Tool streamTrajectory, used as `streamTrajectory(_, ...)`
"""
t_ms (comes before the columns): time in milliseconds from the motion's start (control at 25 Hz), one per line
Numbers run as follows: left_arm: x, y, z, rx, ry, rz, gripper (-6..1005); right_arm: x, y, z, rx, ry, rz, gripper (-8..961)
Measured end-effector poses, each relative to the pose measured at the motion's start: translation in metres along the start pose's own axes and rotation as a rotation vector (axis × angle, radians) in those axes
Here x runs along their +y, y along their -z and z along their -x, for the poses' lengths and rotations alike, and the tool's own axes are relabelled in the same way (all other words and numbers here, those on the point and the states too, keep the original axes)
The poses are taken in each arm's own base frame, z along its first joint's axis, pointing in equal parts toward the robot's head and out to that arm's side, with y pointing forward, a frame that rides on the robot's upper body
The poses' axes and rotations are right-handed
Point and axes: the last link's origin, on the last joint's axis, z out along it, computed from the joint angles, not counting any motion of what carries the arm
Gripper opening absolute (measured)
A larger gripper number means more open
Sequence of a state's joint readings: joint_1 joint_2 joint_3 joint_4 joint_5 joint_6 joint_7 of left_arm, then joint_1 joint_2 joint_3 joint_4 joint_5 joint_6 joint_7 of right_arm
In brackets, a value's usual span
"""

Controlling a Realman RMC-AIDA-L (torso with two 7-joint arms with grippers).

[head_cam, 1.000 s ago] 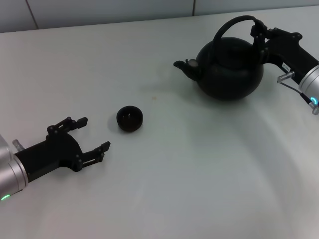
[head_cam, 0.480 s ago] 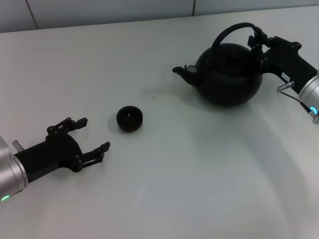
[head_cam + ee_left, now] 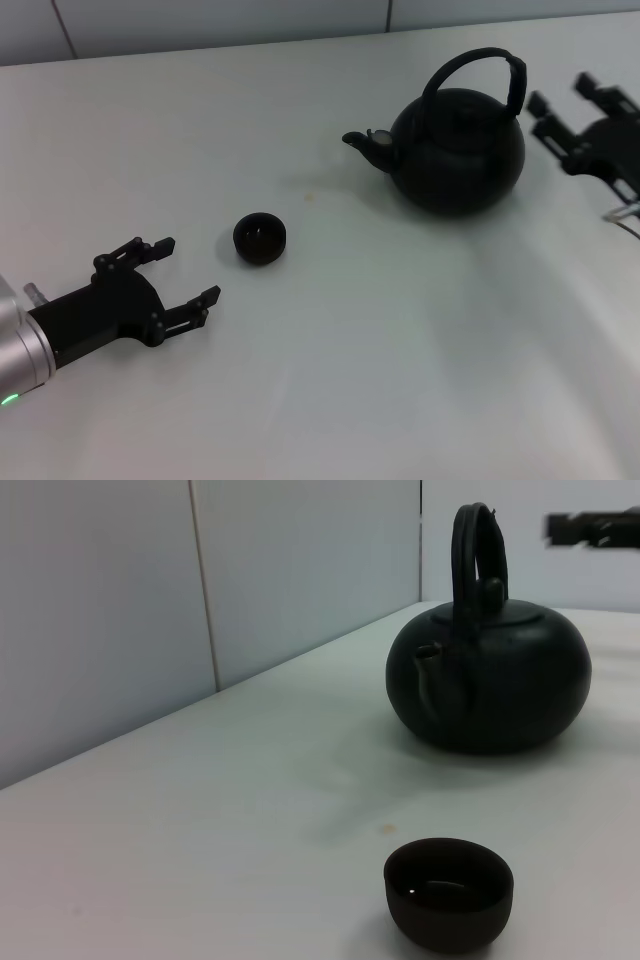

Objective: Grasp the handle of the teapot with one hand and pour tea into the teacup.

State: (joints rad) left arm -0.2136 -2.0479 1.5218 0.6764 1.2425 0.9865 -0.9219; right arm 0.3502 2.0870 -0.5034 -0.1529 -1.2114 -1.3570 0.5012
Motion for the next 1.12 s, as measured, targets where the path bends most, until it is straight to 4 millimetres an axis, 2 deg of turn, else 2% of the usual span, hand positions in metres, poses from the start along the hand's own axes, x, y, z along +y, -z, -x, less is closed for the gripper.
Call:
streamTrajectory(40, 0.000, 0.000, 0.000, 0.000, 0.000, 0.000, 841, 0.000, 0.000, 0.000, 0.000, 0.000, 0.000, 567)
streamTrajectory(160, 0.000, 0.000, 0.000, 0.000, 0.000, 0.000, 841, 0.003, 0.018, 0.004, -0.033, -0.035, 0.050, 628)
streamTrajectory(200, 0.000, 0.000, 0.000, -0.001, 0.001, -0.001, 840, 0.019, 0.023, 0.006, -0.012, -0.031, 0.219, 649)
streamTrajectory(240, 0.001, 0.001, 0.002, -0.003, 0.004, -0.002, 840, 0.019, 0.023, 0.006, -0.012, -0.031, 0.219, 670)
streamTrajectory(360, 0.001, 0.002, 0.002, -0.004, 0.005, -0.003, 840, 0.043, 0.025, 0.006, 0.040, 0.010, 0.455, 737)
streamTrajectory(400, 0.001, 0.003, 0.002, -0.004, 0.005, -0.005, 840, 0.055, 0.018, 0.003, 0.074, 0.040, 0.549, 763)
streamTrajectory(520, 0.001, 0.003, 0.002, -0.003, 0.005, -0.006, 840, 0.063, 0.010, 0.000, 0.109, 0.058, 0.601, 840)
streamTrajectory(600, 0.001, 0.005, 0.001, 0.003, 0.004, -0.009, 840, 0.070, -0.006, -0.008, 0.198, 0.080, 0.649, 840)
streamTrajectory(800, 0.002, 0.006, 0.000, 0.011, 0.007, -0.006, 841, 0.071, -0.022, -0.014, 0.264, 0.117, 0.643, 839)
streamTrajectory(1120, 0.003, 0.006, 0.000, 0.013, 0.008, -0.004, 841, 0.072, -0.030, -0.016, 0.295, 0.115, 0.639, 840)
